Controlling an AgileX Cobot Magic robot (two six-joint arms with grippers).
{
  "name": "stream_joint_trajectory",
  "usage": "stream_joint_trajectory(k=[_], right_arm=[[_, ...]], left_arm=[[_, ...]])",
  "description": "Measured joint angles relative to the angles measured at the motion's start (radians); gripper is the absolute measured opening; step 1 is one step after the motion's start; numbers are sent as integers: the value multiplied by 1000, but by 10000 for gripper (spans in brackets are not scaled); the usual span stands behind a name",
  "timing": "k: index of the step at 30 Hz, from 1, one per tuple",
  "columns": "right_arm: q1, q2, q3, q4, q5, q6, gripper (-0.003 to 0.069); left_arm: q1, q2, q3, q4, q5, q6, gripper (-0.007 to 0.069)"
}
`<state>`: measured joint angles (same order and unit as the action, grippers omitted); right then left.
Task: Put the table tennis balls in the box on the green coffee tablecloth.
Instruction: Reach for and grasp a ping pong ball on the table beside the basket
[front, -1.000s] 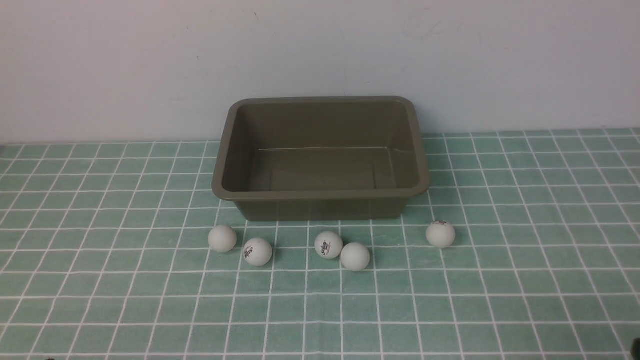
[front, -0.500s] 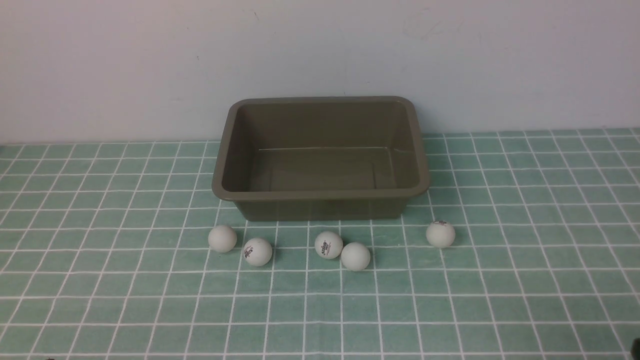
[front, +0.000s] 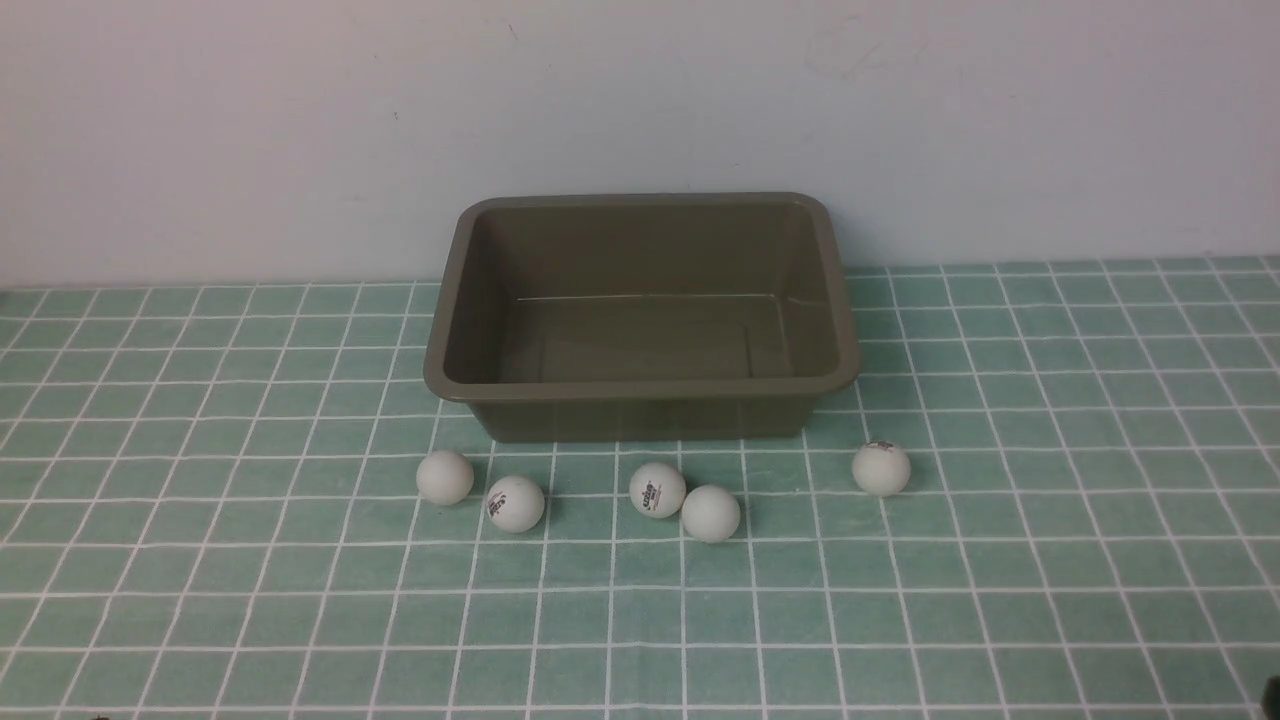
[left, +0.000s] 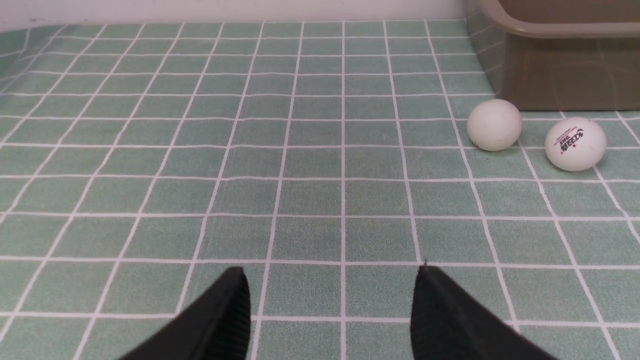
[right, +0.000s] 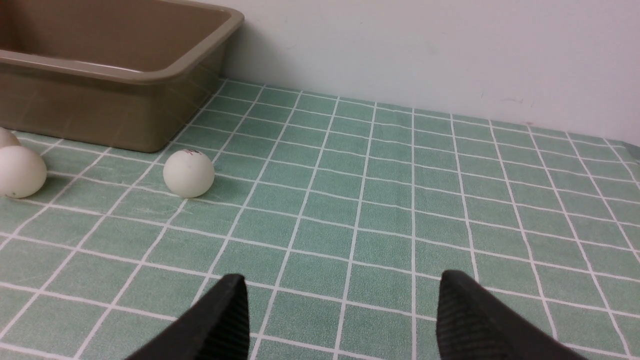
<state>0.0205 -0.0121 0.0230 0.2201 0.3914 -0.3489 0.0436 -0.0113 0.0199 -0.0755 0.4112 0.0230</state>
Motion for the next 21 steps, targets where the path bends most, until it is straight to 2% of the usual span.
stream_joint_trajectory(k=[21], right_arm=[[0,0,0,28,-12,12,461]], left_arm=[[0,0,0,0,0,0,395]])
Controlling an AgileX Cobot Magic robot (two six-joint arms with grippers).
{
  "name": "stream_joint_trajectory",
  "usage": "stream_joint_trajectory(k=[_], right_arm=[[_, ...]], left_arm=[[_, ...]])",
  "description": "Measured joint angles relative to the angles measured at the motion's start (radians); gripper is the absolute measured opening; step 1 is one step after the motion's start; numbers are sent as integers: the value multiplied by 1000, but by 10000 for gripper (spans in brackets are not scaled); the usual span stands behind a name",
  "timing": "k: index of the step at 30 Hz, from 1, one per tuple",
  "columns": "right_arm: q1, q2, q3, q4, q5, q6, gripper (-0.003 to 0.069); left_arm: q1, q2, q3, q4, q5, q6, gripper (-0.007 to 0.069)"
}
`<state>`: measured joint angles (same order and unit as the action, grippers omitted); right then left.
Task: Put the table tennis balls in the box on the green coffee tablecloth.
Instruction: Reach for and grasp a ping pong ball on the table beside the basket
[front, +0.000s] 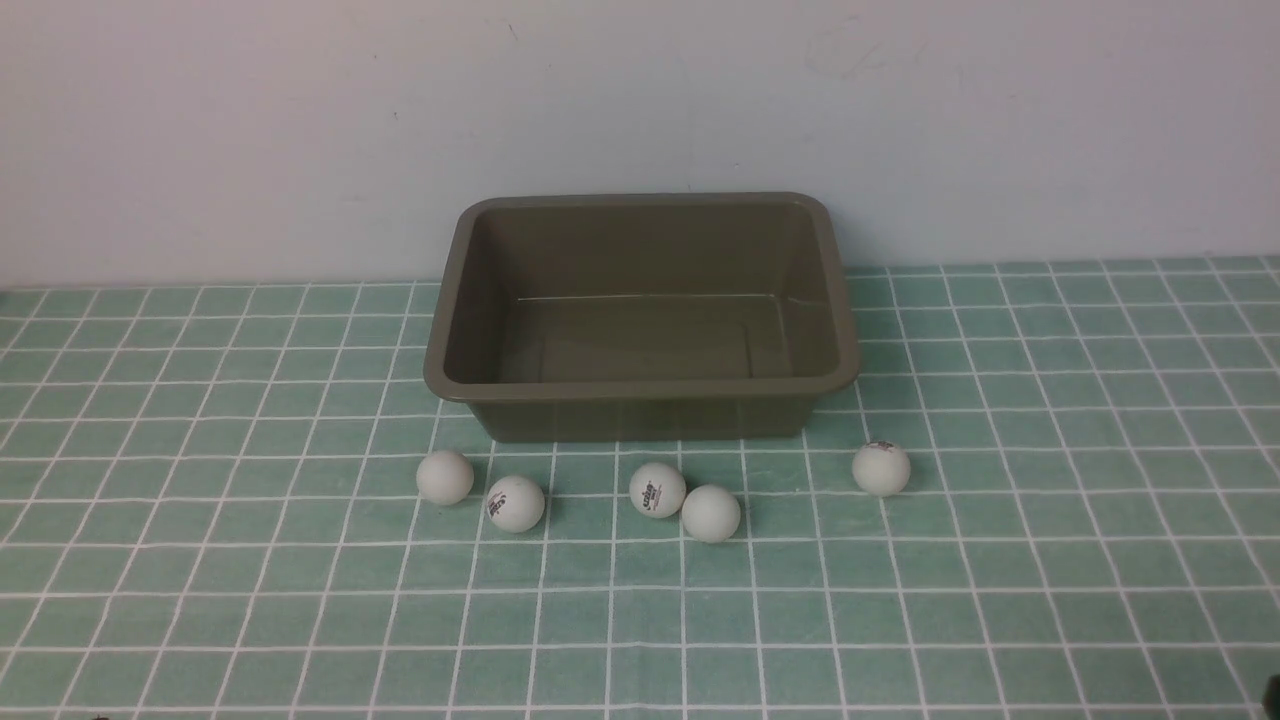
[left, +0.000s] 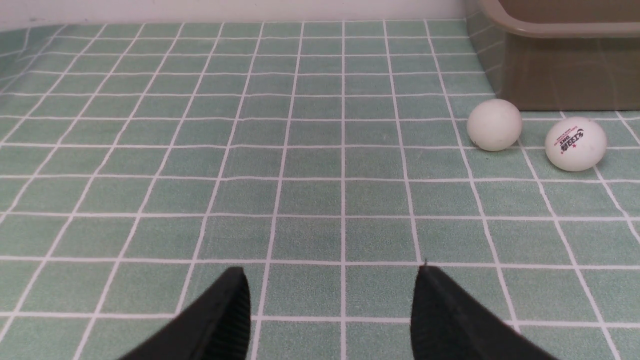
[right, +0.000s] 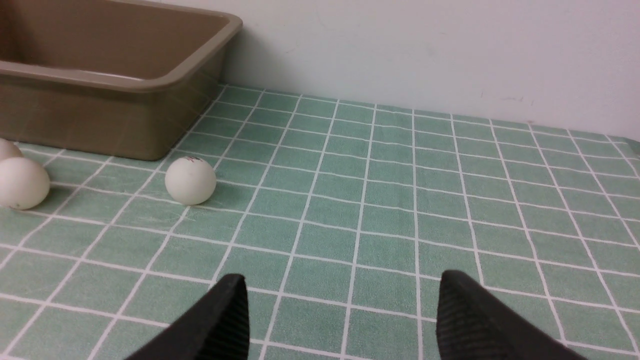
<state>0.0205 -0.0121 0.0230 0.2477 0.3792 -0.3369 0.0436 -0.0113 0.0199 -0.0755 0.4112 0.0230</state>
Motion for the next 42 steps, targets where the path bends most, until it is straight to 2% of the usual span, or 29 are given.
stream_joint_trajectory(k=[5,8,14,22,31,42], right_arm=[[0,0,3,62,-18,0,461],[0,0,-30,80,29,4,461],[0,0,-262,90,210,6,461],[0,-1,-550,129,314,6,461],[0,-1,-606,209,325,6,461],[0,-1,-607,217,297,6,461]], left_arm=[[0,0,0,0,0,0,395],[0,0,0,0,0,0,395],[0,0,0,0,0,0,395],[0,0,0,0,0,0,395],[0,0,0,0,0,0,395],[0,0,0,0,0,0,395]])
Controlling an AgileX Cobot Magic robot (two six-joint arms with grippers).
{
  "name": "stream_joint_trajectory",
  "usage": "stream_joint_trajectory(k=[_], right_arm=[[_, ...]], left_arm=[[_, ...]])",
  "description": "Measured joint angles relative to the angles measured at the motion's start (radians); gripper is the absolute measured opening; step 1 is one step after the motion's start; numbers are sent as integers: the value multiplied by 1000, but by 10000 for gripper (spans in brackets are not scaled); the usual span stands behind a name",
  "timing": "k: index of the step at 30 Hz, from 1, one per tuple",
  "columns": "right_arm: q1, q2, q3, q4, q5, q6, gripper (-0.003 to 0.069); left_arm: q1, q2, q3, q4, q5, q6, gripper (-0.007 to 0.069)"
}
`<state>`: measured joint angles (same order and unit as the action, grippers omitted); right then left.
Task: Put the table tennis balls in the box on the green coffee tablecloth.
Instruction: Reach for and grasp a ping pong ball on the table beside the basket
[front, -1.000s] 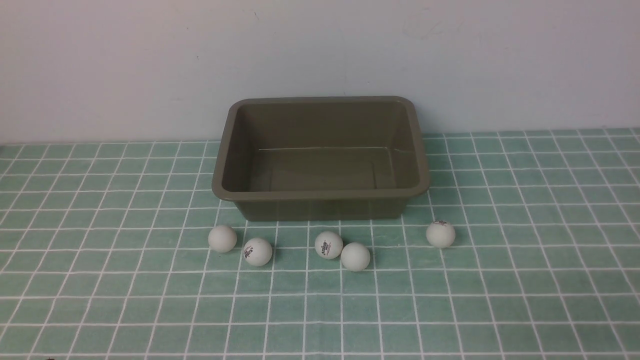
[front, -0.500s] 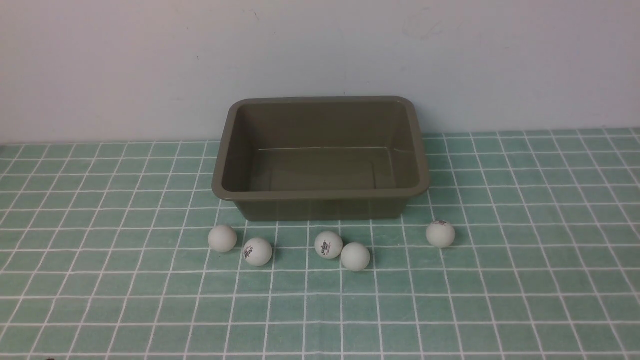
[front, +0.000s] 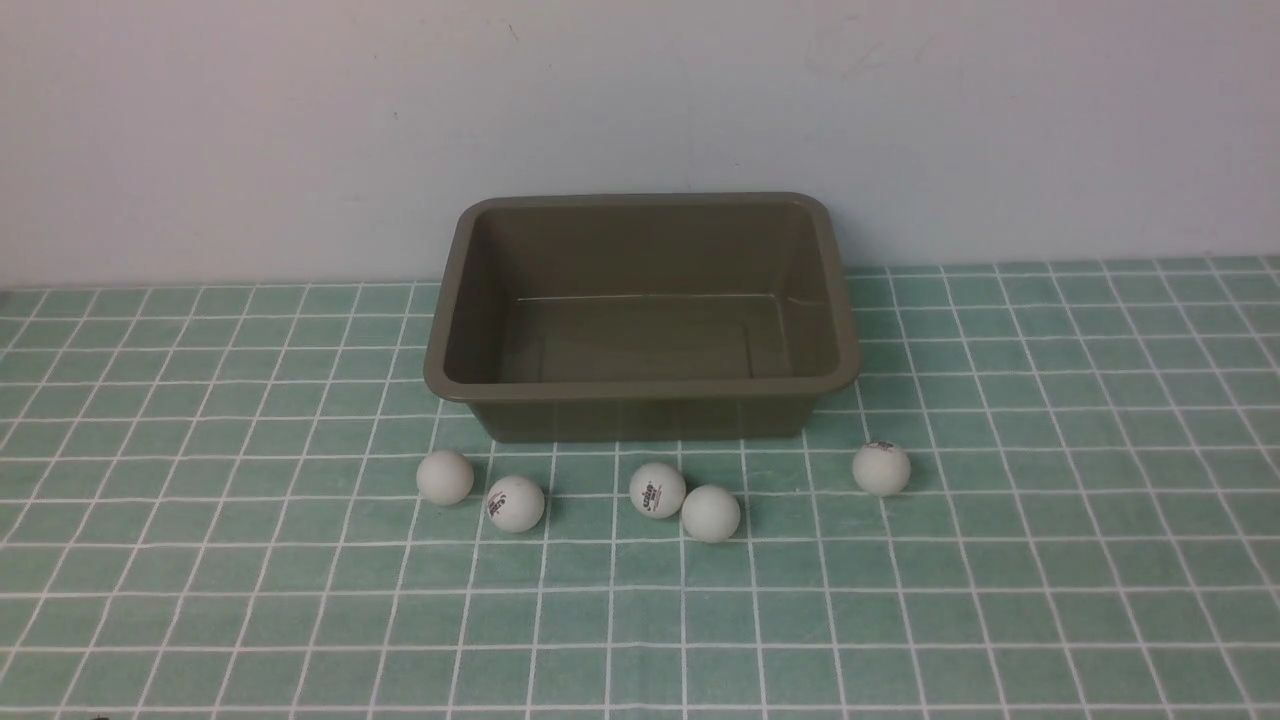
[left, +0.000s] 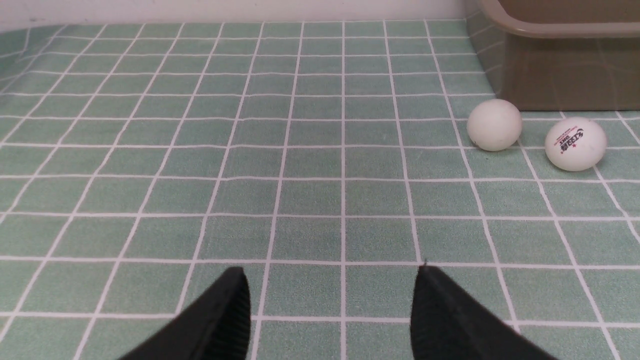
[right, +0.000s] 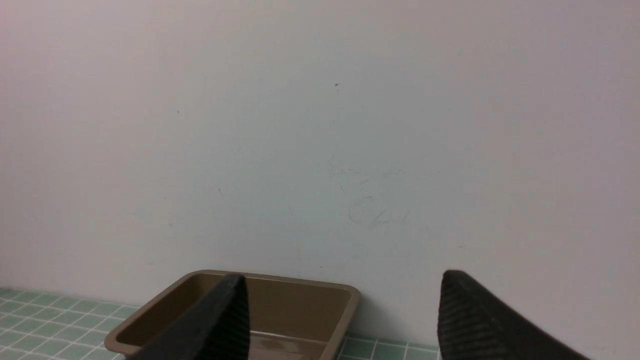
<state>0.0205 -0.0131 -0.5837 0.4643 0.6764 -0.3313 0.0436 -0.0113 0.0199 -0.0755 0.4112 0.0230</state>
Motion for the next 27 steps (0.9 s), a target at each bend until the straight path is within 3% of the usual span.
stream_joint_trajectory(k=[8,27], right_arm=[[0,0,0,0,32,-1,461],[0,0,0,0,126,-1,461]], left_arm=[[0,0,5,-35,-32,-1,395],[0,0,8,-556,-261,-2,395]])
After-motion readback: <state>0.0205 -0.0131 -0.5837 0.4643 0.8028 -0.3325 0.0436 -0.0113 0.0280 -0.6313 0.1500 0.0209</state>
